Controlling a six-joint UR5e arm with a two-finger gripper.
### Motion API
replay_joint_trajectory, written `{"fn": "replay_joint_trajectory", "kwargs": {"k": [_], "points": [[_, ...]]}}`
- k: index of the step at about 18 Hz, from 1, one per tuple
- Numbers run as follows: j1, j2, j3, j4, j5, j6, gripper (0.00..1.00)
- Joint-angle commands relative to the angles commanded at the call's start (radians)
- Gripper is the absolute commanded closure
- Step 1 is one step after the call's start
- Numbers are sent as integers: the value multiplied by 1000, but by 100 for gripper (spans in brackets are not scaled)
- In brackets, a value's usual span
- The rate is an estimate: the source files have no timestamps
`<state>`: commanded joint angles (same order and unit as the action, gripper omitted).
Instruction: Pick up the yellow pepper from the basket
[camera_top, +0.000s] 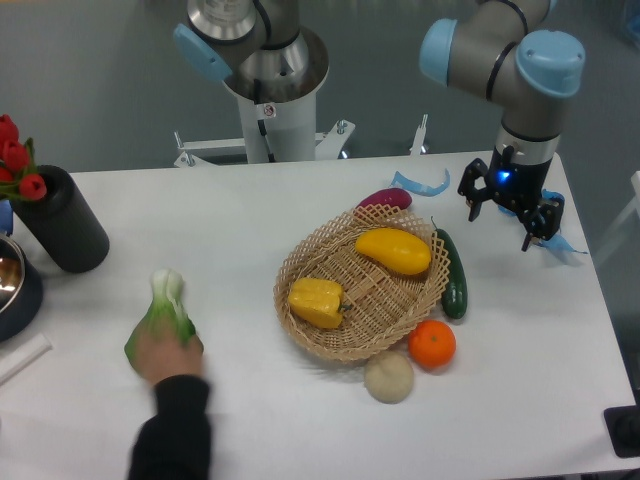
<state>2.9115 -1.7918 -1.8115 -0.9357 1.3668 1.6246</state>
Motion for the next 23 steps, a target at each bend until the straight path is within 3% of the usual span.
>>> {"fn": "replay_joint_trajectory", "kwargs": {"k": [8,14,18,23], "points": [[-72,51,-15,-12,6,-463,0],[-201,49,-12,-5,31,-747,0],[-256,28,-6,1,34,-1017,0],[-310,-20,-5,2,35,-1186,0]]}}
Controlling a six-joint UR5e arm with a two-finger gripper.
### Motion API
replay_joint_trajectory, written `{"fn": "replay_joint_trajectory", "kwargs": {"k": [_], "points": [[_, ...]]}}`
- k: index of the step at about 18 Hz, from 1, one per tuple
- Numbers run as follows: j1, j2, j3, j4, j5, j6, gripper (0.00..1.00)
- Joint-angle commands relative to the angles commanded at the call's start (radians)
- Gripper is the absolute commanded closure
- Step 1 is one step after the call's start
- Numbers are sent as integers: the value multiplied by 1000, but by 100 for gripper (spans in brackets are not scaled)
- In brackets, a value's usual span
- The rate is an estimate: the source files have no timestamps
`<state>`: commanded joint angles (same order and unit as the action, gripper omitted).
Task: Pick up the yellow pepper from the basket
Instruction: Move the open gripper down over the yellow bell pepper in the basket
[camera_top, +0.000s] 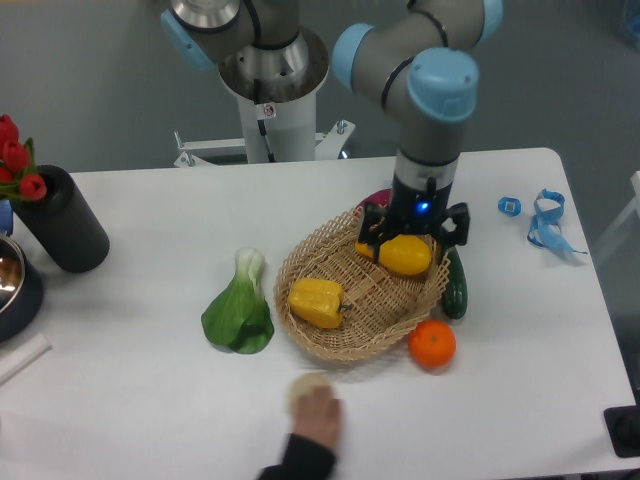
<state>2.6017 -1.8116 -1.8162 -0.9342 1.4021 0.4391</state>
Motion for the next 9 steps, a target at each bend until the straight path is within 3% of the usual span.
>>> {"fn": "replay_joint_trajectory", "kwargs": {"k": [9], "points": [[-87,-61,-8,0,-5,-368,0]]}}
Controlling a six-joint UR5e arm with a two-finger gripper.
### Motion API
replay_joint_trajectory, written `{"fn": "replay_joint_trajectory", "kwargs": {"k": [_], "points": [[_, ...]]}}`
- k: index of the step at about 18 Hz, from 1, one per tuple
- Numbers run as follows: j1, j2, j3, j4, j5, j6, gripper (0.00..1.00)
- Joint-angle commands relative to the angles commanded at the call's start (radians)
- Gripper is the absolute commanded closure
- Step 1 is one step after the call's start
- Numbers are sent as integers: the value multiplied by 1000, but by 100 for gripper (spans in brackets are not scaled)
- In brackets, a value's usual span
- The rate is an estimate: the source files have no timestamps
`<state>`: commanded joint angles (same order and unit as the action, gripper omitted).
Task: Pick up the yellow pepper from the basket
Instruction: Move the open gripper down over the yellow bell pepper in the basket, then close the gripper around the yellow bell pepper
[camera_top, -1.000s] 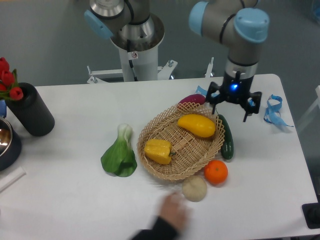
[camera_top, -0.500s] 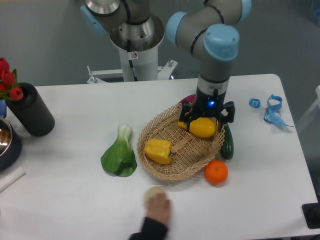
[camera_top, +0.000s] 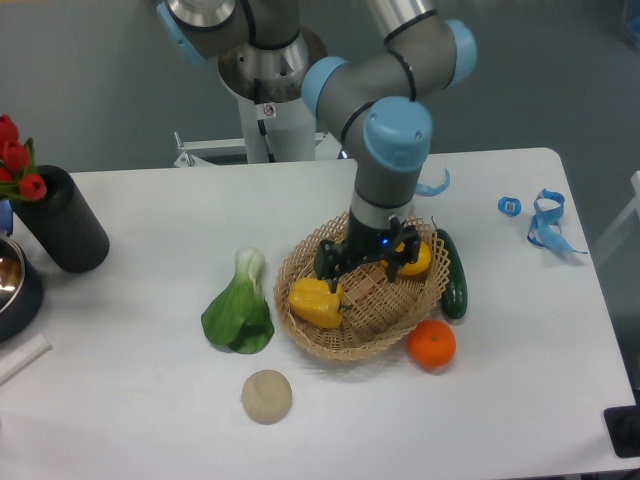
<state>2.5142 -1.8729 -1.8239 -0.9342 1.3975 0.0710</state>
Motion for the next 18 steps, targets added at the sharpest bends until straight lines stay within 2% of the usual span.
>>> {"fn": "replay_joint_trajectory", "kwargs": {"k": [2,8,10,18], "points": [[-3,-9,0,0,5,-89,0],[-6,-18,-11,-5,9,-210,0],[-11,-23,-28,-2,9,-238,0],[-34,-38,-28,-2,34,-309,0]]}}
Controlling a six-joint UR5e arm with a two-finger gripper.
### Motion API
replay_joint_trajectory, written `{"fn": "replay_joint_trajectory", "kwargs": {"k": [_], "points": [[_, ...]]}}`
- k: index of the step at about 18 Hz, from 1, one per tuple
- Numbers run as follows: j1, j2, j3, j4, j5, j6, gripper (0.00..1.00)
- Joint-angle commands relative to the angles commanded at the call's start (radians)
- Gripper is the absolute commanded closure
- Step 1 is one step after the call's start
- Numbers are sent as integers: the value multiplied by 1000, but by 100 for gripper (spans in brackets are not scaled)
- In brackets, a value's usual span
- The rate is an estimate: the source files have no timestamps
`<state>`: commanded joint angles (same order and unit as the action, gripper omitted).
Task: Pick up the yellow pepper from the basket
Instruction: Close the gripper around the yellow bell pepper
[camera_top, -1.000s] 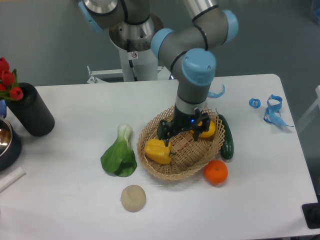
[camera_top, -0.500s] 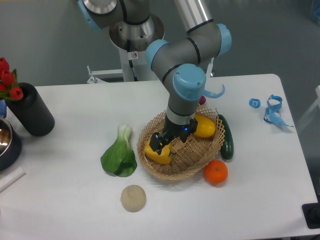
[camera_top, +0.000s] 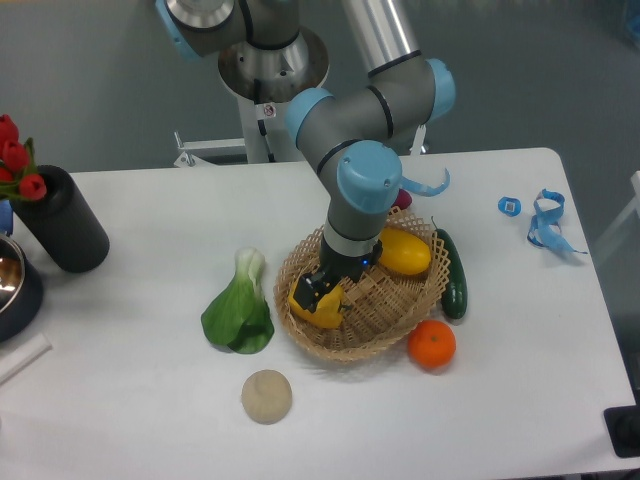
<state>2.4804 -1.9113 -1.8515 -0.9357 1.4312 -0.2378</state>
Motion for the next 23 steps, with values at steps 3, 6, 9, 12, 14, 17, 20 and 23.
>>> {"fn": "replay_joint_trajectory", "kwargs": {"k": [3,6,9,12,14,17,20,23], "points": [[0,-9,2,0,2,-5,0],[-14,-28,11,2,8,-5,0],[-28,-37,17,3,8,-18,0],[-32,-45,18,5,14,-20,0],[-32,-45,18,3,26,-20,0],[-34,-45,17,5,35,-20,0],[-32,-45,18,3,38,-20,0],[-34,-49,18,6,40,-18,0]]}}
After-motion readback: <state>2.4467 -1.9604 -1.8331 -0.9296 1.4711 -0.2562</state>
